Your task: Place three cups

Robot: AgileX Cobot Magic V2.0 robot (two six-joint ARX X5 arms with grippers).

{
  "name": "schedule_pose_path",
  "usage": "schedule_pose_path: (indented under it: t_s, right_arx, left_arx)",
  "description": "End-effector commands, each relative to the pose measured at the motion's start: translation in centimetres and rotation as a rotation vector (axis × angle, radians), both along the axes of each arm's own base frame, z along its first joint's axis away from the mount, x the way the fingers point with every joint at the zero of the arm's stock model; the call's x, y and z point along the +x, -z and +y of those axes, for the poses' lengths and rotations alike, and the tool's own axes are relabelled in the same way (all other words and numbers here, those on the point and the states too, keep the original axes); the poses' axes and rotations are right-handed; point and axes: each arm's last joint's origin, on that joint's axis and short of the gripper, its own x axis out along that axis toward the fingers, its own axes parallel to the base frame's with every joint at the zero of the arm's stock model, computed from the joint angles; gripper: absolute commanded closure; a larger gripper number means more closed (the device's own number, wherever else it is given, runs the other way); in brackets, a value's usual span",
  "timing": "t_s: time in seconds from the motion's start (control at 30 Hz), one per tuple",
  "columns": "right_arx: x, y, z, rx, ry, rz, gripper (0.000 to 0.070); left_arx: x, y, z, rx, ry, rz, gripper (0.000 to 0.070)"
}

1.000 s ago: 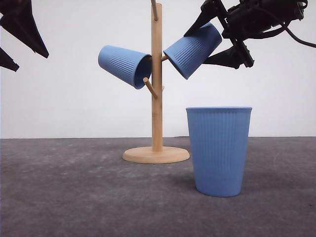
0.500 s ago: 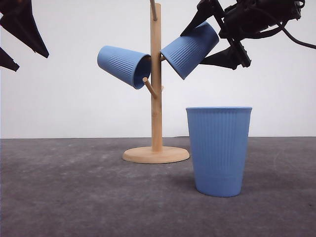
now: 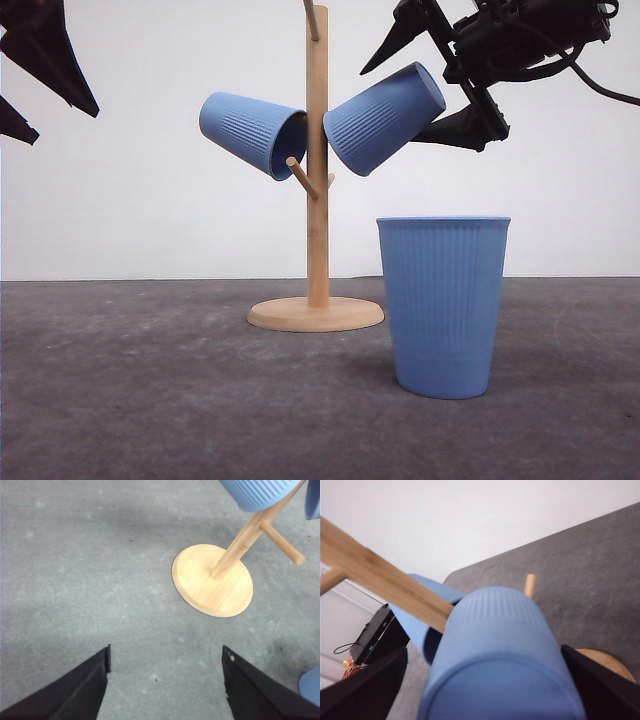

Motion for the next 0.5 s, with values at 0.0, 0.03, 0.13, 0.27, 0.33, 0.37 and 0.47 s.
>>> schedule_pose_path:
  t_s: [0.0,0.03,0.13,0.27,0.33,0.37,0.47]
  right_arx:
    - [0.4,0.0,0.1,-0.002,-0.014,-0.016,0.0061]
    - [0.4,0.0,-0.1,0.000,-0.018,-0.016,0.0060]
    - [0.4,-0.2,-0.5,0.007,-0.035,-0.019,0.0036]
    - [0.2,-0.9,-1.5,0.009,-0.012,-0.029,0.0013]
    - [-0.1,-1.5,-2.2,0.002,0.002,-0.041,0.0010]
    - [-0.3,-1.8,-2.5,-0.006,0.009,-0.051,0.0010]
    - [-1.2,-2.8,-3.6,-0.050,0.029,-0.074,0.0010]
  left_arx:
    - [0.2,-0.4,-0.1,-0.001,0.001,-0.015,0.0283]
    - [0.2,-0.4,-0.1,-0.001,0.001,-0.015,0.0282]
    - [0.2,-0.4,-0.1,-0.001,0.001,-0.015,0.0282]
    - [0.2,-0.4,-0.1,-0.001,0.001,-0.015,0.0282]
    - [0.2,-0.4,-0.1,-0.001,0.001,-0.015,0.0282]
    - [0.2,-0.4,-0.1,-0.001,0.001,-0.014,0.0282]
    - [0.2,-0.4,-0.1,-0.002,0.000,-0.014,0.0282]
